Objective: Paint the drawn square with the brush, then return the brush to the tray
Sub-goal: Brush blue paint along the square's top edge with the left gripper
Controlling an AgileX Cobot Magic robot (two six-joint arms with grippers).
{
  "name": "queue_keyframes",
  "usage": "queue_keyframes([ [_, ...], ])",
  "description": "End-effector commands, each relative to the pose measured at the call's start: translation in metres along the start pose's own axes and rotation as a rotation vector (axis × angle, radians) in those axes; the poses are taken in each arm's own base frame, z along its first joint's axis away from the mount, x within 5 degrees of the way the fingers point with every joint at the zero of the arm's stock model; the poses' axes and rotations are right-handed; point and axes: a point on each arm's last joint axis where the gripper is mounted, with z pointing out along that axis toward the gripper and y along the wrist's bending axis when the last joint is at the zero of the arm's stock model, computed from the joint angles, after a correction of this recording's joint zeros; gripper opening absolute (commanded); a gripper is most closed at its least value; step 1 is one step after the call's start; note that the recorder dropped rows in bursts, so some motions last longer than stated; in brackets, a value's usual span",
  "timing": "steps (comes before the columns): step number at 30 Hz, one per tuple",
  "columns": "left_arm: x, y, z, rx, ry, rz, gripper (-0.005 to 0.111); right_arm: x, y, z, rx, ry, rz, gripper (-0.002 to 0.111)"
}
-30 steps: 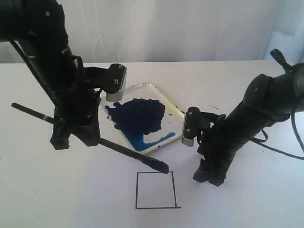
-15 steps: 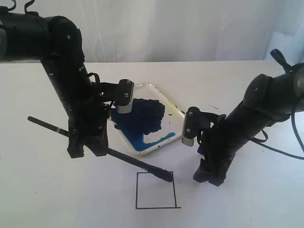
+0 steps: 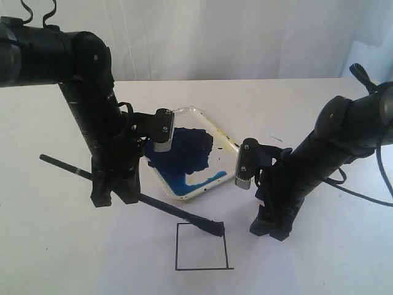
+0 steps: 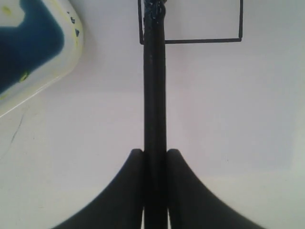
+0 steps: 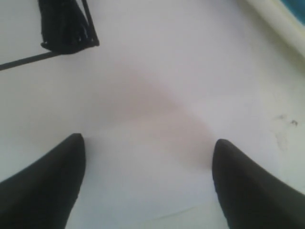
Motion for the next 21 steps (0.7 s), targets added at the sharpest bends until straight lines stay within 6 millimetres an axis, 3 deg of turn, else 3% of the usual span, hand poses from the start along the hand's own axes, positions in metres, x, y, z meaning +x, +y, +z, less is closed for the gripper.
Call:
queue_keyframes([
  [1, -0.0004, -0.0026, 0.0018, 0.019, 0.003, -0.005, 0.0, 0.0024, 0.0001, 0.0033, 0.0, 0.013, -0.006, 0.069],
  [21, 0.0066, -0.0058, 0.0014, 0.054, 0.08, -0.012, 0.0, 0.0024, 0.0001, 0.0033, 0.0, 0.013, -0.006, 0.069],
])
